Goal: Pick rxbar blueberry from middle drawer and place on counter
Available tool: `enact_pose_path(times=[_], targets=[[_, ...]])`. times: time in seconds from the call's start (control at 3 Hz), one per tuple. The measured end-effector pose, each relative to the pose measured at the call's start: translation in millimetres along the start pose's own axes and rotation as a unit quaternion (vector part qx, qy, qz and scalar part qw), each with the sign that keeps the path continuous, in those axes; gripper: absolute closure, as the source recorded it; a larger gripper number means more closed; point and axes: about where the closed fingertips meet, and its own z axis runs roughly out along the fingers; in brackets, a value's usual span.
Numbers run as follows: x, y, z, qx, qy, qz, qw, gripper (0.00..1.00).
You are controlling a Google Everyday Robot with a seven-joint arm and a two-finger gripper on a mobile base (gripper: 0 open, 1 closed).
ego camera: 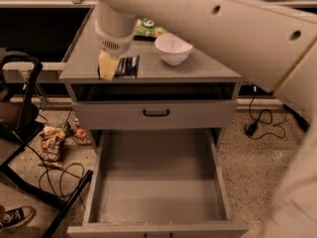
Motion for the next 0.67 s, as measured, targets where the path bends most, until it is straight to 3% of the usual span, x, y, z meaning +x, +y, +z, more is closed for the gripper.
enact_pose_path(times=[0.33, 0.67], targets=[[-16.8, -39.1, 19.1, -0.012, -0.020, -0.033, 0.9992, 1.00], [-40.3, -74.9, 47.5, -0.016, -0.064, -0.068, 0.9955, 1.00]])
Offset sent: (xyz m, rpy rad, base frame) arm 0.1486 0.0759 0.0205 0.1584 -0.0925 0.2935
